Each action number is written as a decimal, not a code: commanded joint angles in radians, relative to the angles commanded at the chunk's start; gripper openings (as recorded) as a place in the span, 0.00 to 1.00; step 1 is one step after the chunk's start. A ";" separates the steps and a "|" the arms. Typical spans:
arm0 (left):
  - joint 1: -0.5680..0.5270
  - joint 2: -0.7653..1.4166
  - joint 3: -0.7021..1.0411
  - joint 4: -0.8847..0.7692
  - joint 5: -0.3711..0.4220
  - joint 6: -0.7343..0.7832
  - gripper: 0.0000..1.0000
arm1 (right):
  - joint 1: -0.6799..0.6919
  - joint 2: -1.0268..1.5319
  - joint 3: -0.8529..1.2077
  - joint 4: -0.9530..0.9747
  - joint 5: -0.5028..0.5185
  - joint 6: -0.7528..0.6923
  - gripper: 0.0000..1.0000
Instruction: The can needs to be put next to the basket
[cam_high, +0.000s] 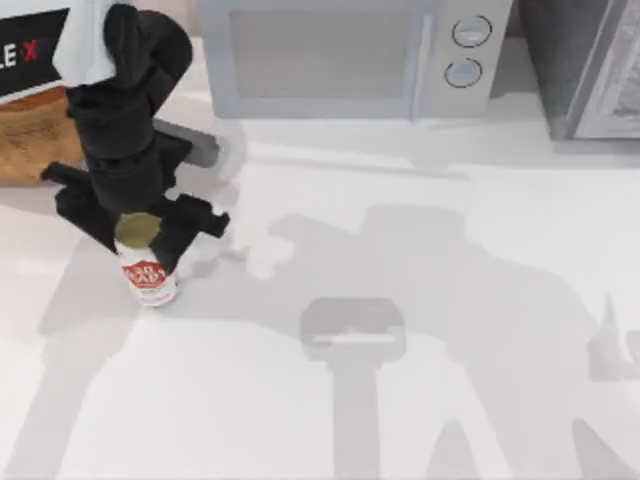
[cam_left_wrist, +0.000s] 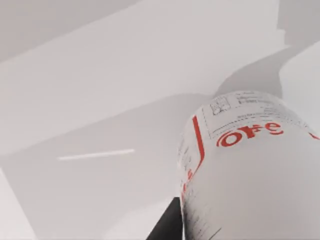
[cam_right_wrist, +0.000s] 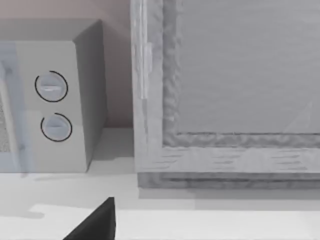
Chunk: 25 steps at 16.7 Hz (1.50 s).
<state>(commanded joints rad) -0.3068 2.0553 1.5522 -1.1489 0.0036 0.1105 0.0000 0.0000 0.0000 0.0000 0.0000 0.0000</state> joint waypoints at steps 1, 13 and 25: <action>0.043 -0.032 -0.043 0.005 0.000 -0.014 0.00 | 0.000 0.000 0.000 0.000 0.000 0.000 1.00; 0.273 -0.150 -0.185 0.111 -0.003 -0.111 0.00 | 0.000 0.000 0.000 0.000 0.000 0.000 1.00; 0.203 -0.113 -0.295 0.118 0.003 -0.168 0.00 | 0.000 0.000 0.000 0.000 0.000 0.000 1.00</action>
<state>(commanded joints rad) -0.1038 1.9427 1.2575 -1.0308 0.0071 -0.0577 0.0000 0.0000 0.0000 0.0000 0.0000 0.0000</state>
